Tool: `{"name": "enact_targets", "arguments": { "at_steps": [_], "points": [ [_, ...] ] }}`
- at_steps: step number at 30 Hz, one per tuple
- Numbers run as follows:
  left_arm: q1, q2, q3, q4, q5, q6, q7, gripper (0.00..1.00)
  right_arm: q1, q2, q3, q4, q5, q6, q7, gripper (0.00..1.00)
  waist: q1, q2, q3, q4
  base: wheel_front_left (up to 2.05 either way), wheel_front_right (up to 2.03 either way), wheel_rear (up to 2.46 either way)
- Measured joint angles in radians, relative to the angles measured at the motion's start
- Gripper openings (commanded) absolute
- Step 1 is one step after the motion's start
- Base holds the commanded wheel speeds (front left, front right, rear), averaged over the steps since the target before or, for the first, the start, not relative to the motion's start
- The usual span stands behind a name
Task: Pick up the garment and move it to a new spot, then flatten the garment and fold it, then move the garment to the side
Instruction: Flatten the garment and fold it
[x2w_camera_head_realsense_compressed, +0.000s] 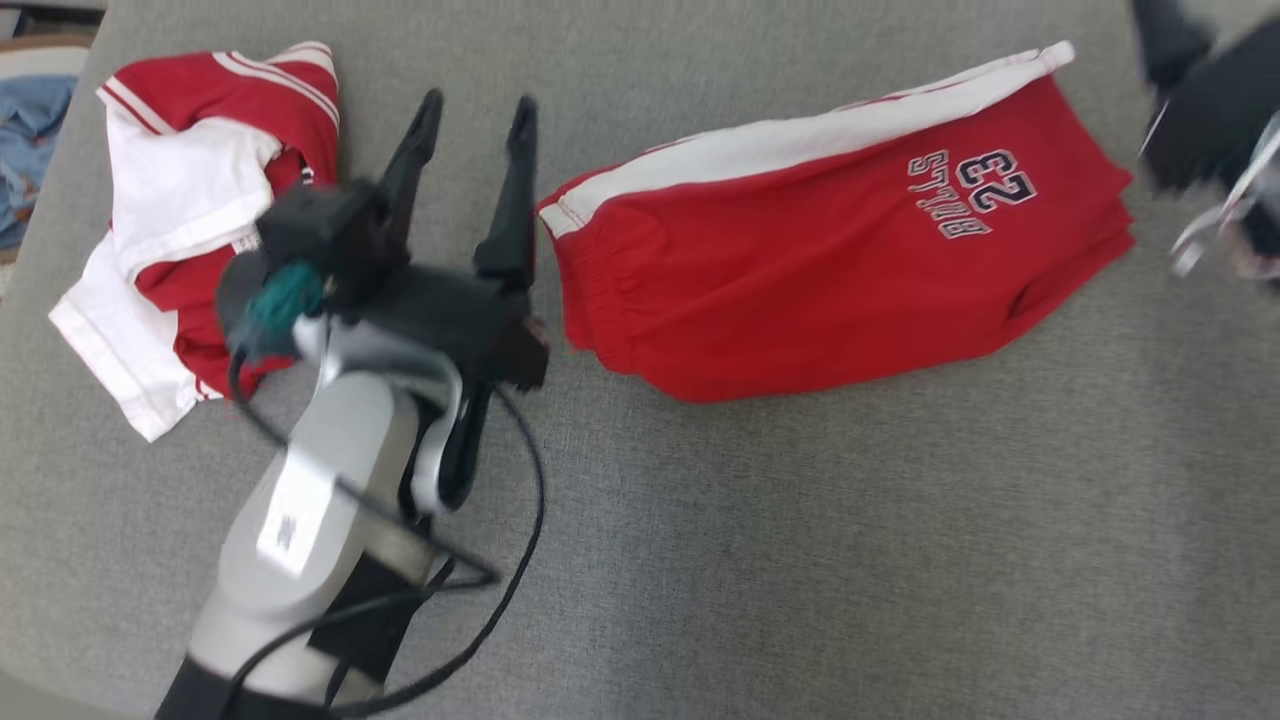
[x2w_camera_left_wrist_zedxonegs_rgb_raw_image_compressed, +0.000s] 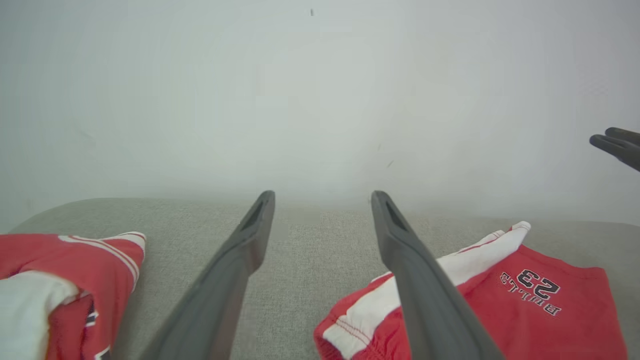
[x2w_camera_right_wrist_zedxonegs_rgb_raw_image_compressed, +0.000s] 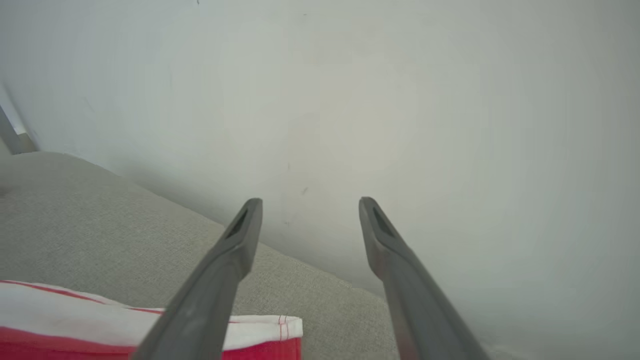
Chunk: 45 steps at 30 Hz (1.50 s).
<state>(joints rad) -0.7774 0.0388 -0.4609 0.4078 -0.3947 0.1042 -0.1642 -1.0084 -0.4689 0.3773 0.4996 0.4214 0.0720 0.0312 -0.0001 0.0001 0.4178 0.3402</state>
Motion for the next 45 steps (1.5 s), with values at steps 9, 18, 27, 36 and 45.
{"name": "enact_targets", "arguments": {
  "at_steps": [9,18,27,36,45],
  "points": [
    [0.227,0.149,-0.045,-0.119,0.083,-0.034,-0.086,1.00,0.369,0.128,-0.089,-0.182,0.045,-0.168,-0.280,1.00,-0.0001,-0.0001,-0.102,-0.054,0.00,0.00,0.00],
    [0.472,0.217,0.033,-0.251,0.087,0.003,-0.086,1.00,0.655,0.222,-0.148,-0.302,0.027,-0.196,-0.294,1.00,-0.0002,-0.0001,-0.214,-0.148,0.00,0.00,0.00],
    [0.708,0.239,0.123,-0.395,0.114,0.019,-0.087,1.00,0.855,0.300,-0.318,-0.435,-0.047,-0.197,-0.294,1.00,-0.0003,-0.0002,-0.331,-0.254,0.00,0.00,0.00],
    [0.810,0.212,0.160,-0.426,0.130,0.019,-0.087,1.00,0.982,0.388,-0.405,-0.514,-0.127,-0.197,-0.294,1.00,-0.0001,-0.0002,-0.389,-0.356,0.00,0.00,0.00],
    [0.810,0.167,0.222,-0.418,0.138,0.019,-0.068,1.00,0.990,0.388,-0.393,-0.504,-0.142,-0.197,-0.294,1.00,0.0002,0.0000,-0.384,-0.379,0.00,0.00,0.00]
  ]
}}
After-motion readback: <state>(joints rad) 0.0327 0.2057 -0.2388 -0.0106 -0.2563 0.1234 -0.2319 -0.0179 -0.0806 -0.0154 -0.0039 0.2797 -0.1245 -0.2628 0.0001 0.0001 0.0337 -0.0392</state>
